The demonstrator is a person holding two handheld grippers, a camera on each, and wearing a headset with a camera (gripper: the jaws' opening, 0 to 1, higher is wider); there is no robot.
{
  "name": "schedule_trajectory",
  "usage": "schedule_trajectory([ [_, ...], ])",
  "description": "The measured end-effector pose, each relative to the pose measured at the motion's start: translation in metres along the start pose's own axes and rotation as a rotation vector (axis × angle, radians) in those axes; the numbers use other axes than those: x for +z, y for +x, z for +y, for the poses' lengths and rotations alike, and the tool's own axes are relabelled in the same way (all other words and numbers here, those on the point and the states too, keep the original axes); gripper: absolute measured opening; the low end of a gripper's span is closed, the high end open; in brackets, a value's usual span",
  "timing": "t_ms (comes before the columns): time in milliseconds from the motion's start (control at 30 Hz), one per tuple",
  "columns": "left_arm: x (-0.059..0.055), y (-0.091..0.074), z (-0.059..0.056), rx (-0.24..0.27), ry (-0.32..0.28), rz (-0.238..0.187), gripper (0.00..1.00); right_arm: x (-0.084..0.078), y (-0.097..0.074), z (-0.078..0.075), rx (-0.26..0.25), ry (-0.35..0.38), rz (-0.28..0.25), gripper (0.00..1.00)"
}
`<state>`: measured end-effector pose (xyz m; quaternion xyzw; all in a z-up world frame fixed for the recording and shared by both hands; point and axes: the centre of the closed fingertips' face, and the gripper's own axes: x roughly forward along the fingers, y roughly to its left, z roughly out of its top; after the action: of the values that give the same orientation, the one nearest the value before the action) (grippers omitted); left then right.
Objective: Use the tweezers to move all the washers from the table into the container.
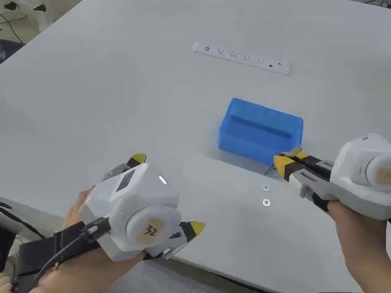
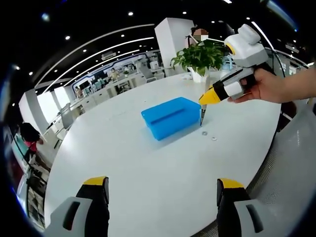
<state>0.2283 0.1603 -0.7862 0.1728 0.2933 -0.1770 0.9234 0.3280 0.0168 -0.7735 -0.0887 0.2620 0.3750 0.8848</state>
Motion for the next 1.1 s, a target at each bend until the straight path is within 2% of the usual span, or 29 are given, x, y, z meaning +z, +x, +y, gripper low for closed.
schedule_trajectory([
  [167, -0.001, 0.0, 0.0, 0.0, -0.003, 0.006, 0.92, -0.023, 0.008, -0.004, 0.003, 0.019, 0.044, 0.03],
  [333, 0.0, 0.0, 0.0, 0.002, 0.0, 0.002, 0.92, -0.028, 0.01, -0.006, 0.003, 0.012, 0.064, 0.03],
  [833, -0.001, 0.001, 0.001, 0.01, 0.002, 0.011, 0.91, -0.025, 0.015, -0.009, -0.006, 0.015, 0.058, 0.03],
  [1100, -0.001, 0.001, 0.002, 0.012, 0.004, 0.011, 0.9, -0.025, 0.015, -0.008, -0.009, 0.048, 0.059, 0.03],
])
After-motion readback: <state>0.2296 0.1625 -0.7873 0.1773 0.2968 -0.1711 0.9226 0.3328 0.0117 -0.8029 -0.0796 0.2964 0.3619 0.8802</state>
